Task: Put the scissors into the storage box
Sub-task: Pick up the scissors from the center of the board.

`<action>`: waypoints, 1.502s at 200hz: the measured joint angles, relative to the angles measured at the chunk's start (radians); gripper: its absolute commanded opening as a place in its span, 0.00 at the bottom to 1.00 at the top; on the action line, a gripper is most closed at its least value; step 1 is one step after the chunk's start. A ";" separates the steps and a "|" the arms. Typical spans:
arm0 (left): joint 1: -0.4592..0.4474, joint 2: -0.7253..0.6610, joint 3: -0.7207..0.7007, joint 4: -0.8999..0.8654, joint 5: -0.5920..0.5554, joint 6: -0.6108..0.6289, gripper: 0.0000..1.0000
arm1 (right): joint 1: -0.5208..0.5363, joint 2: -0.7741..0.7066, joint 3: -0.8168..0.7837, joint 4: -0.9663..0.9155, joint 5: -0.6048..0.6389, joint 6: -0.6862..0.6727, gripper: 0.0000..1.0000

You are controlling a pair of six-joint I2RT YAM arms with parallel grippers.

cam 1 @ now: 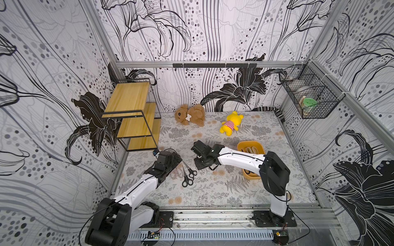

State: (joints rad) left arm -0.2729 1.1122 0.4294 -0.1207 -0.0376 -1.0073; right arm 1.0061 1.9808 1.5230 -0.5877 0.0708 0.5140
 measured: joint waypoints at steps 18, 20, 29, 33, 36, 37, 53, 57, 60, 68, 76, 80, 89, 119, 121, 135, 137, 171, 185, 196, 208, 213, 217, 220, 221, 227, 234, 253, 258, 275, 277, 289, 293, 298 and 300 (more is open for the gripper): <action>0.019 -0.012 -0.018 0.001 0.000 -0.010 0.97 | 0.036 0.040 0.037 -0.011 -0.006 0.036 0.25; 0.020 -0.013 -0.020 0.000 0.000 -0.011 0.97 | 0.040 0.044 0.040 -0.013 -0.007 0.041 0.25; 0.025 -0.018 -0.027 0.000 -0.003 -0.014 0.97 | 0.053 0.060 0.056 -0.023 -0.008 0.062 0.24; 0.026 -0.019 -0.031 0.000 -0.004 -0.016 0.97 | 0.058 0.068 0.063 -0.029 -0.008 0.072 0.24; 0.027 -0.022 -0.034 0.000 -0.005 -0.018 0.97 | 0.062 0.075 0.071 -0.034 -0.008 0.080 0.24; 0.027 -0.023 -0.034 0.000 -0.005 -0.018 0.97 | 0.063 0.076 0.072 -0.035 -0.008 0.082 0.24; 0.027 -0.034 -0.042 -0.001 -0.010 -0.021 0.97 | 0.072 0.108 0.097 -0.052 -0.003 0.122 0.24; 0.027 -0.037 -0.042 -0.002 -0.011 -0.022 0.97 | 0.073 0.114 0.100 -0.058 0.000 0.131 0.23; 0.027 -0.040 -0.042 -0.001 -0.012 -0.022 0.97 | 0.073 0.117 0.100 -0.061 0.003 0.137 0.23; 0.027 -0.048 -0.042 -0.001 -0.014 -0.024 0.97 | 0.072 0.126 0.100 -0.075 0.013 0.157 0.23; 0.027 -0.057 -0.042 -0.001 -0.016 -0.024 0.97 | 0.072 0.132 0.100 -0.091 0.023 0.172 0.23; 0.027 -0.062 -0.042 -0.001 -0.017 -0.024 0.97 | 0.071 0.135 0.100 -0.098 0.027 0.179 0.22; 0.027 -0.069 -0.042 -0.001 -0.021 -0.024 0.97 | 0.071 0.141 0.101 -0.111 0.035 0.188 0.22; 0.027 -0.076 -0.042 -0.001 -0.028 -0.024 0.97 | 0.071 0.168 0.124 -0.143 0.049 0.208 0.21; 0.027 -0.076 -0.042 -0.001 -0.028 -0.024 0.97 | 0.071 0.170 0.126 -0.143 0.049 0.208 0.21; 0.027 -0.076 -0.042 -0.001 -0.030 -0.024 0.97 | 0.071 0.174 0.138 -0.150 0.050 0.209 0.21; 0.027 -0.076 -0.042 -0.001 -0.030 -0.024 0.97 | 0.071 0.175 0.140 -0.150 0.050 0.209 0.21; 0.027 -0.076 -0.042 -0.001 -0.032 -0.024 0.97 | 0.071 0.177 0.163 -0.154 0.054 0.208 0.20; 0.027 -0.076 -0.042 -0.001 -0.032 -0.024 0.97 | 0.071 0.180 0.171 -0.156 0.054 0.208 0.19; 0.027 -0.076 -0.042 -0.001 -0.033 -0.023 0.97 | 0.071 0.186 0.177 -0.158 0.054 0.208 0.18; 0.027 -0.076 -0.042 -0.001 -0.034 -0.023 0.97 | 0.071 0.194 0.182 -0.159 0.053 0.208 0.17; 0.027 -0.076 -0.042 -0.001 -0.034 -0.023 0.97 | 0.071 0.198 0.183 -0.160 0.053 0.208 0.17; 0.027 -0.076 -0.042 -0.001 -0.034 -0.023 0.97 | 0.071 0.200 0.183 -0.161 0.054 0.208 0.17; 0.027 -0.076 -0.042 -0.001 -0.034 -0.023 0.97 | 0.071 0.202 0.183 -0.162 0.053 0.208 0.17; 0.027 -0.076 -0.042 -0.001 -0.034 -0.023 0.97 | 0.071 0.203 0.183 -0.163 0.053 0.208 0.17; 0.027 -0.076 -0.042 -0.001 -0.034 -0.023 0.97 | 0.071 0.206 0.183 -0.164 0.054 0.208 0.17; 0.027 -0.076 -0.042 -0.001 -0.034 -0.022 0.97 | 0.071 0.211 0.183 -0.165 0.054 0.208 0.17; 0.027 -0.076 -0.042 -0.001 -0.034 -0.021 0.97 | 0.071 0.214 0.183 -0.169 0.056 0.208 0.17; 0.027 -0.076 -0.042 -0.001 -0.034 -0.020 0.97 | 0.071 0.214 0.184 -0.169 0.056 0.208 0.17; 0.027 -0.076 -0.042 -0.001 -0.034 -0.020 0.97 | 0.071 0.214 0.186 -0.169 0.057 0.208 0.17; 0.027 -0.076 -0.042 -0.001 -0.034 -0.020 0.97 | 0.071 0.214 0.186 -0.169 0.057 0.208 0.17; 0.027 -0.076 -0.042 -0.001 -0.035 -0.020 0.97 | 0.071 0.217 0.186 -0.170 0.057 0.208 0.17; 0.027 -0.076 -0.042 -0.001 -0.034 -0.020 0.97 | 0.071 0.217 0.186 -0.171 0.057 0.209 0.17; 0.027 -0.076 -0.042 -0.001 -0.034 -0.020 0.97 | 0.071 0.217 0.187 -0.171 0.057 0.209 0.17; 0.027 -0.076 -0.042 -0.001 -0.034 -0.020 0.97 | 0.071 0.217 0.187 -0.171 0.057 0.208 0.16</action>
State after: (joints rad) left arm -0.2455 1.0359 0.3874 -0.1219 -0.0719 -1.0275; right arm 1.0767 2.1979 1.7100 -0.7589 0.1276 0.7223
